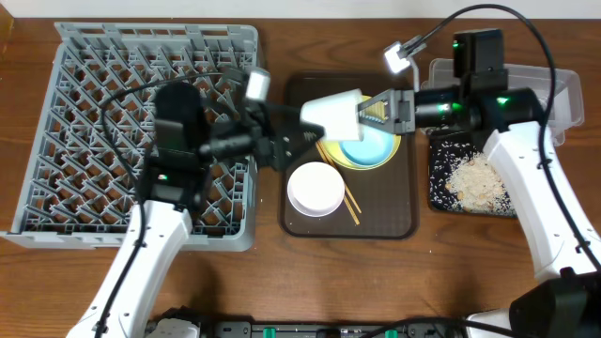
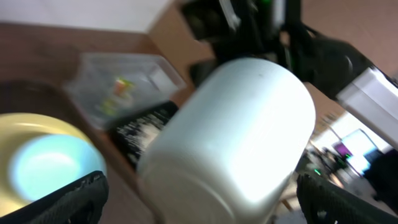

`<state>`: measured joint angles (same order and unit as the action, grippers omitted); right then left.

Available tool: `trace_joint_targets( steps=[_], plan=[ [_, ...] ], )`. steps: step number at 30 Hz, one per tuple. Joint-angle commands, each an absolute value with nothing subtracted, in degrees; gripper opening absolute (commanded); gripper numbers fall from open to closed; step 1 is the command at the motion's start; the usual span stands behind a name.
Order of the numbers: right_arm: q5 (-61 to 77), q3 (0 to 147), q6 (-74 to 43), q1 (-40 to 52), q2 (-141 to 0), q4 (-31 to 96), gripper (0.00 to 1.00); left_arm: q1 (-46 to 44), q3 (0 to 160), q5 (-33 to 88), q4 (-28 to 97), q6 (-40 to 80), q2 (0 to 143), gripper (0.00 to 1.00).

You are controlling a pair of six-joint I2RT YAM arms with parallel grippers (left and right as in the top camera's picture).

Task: Sort waste into correct bins and load items into the dishwasher

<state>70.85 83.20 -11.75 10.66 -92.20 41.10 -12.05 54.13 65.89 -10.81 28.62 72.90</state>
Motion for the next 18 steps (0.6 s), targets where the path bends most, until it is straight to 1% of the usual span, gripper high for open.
trace_joint_targets(
  steps=[1, 8, 14, 18],
  plan=[
    [72.99, 83.40, -11.79, 11.27, -92.09, 41.06, 0.01, -12.62, 55.20, 67.13, -11.18, 30.57, 72.97, 0.99],
    [74.48, 83.40, -12.95, 11.27, -92.09, 39.18, 0.01, -12.62, 55.20, 67.18, -11.66, 30.61, 72.97, 0.99],
    [74.46, 83.40, -13.26, 11.33, -92.09, 39.20, 0.01, -13.39, 55.20, 68.60, -17.23, 32.08, 72.97, 0.98],
    [74.46, 83.40, -13.26, 11.33, -92.09, 39.20, 0.01, -14.26, 55.20, 68.64, -18.79, 32.29, 72.97, 0.97]
  ],
)
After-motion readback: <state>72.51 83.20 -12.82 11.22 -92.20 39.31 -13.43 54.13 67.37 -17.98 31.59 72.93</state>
